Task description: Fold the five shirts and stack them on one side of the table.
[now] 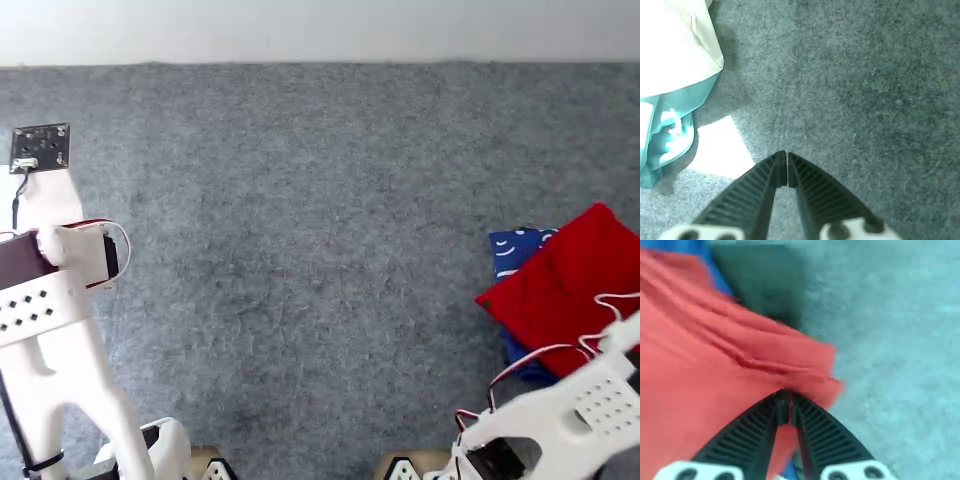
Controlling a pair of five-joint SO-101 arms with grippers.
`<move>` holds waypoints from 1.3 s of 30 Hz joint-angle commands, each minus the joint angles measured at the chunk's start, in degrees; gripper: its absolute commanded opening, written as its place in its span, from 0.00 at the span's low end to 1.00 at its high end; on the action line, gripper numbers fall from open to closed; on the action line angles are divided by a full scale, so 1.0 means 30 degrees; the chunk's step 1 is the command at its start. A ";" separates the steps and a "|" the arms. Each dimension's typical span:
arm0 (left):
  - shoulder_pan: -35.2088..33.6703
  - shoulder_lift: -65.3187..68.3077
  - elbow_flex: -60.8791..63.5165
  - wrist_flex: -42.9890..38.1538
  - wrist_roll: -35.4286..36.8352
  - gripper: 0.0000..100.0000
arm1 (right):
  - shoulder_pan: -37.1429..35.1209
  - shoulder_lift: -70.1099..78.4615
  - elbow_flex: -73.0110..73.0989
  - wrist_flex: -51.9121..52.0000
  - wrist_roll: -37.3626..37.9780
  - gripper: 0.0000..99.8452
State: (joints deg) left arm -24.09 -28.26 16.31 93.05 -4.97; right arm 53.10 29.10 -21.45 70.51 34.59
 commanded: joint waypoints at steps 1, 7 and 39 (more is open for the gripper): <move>0.0117 -0.0234 -0.0044 -0.0264 -0.0059 0.02 | 0.0073 -0.1861 -0.1729 0.1480 0.0234 0.03; -0.0029 -0.0440 -0.0220 -0.0264 -0.0029 0.02 | -0.2037 -0.5143 -0.2168 0.4850 0.0234 0.03; -0.5978 1.5443 -0.7165 -0.9729 -0.9436 0.17 | -0.4586 -1.8799 0.9407 1.0711 -0.1260 0.03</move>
State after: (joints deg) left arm -43.25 13.85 -0.75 64.84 -32.75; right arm 39.91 -22.42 4.75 100.31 31.25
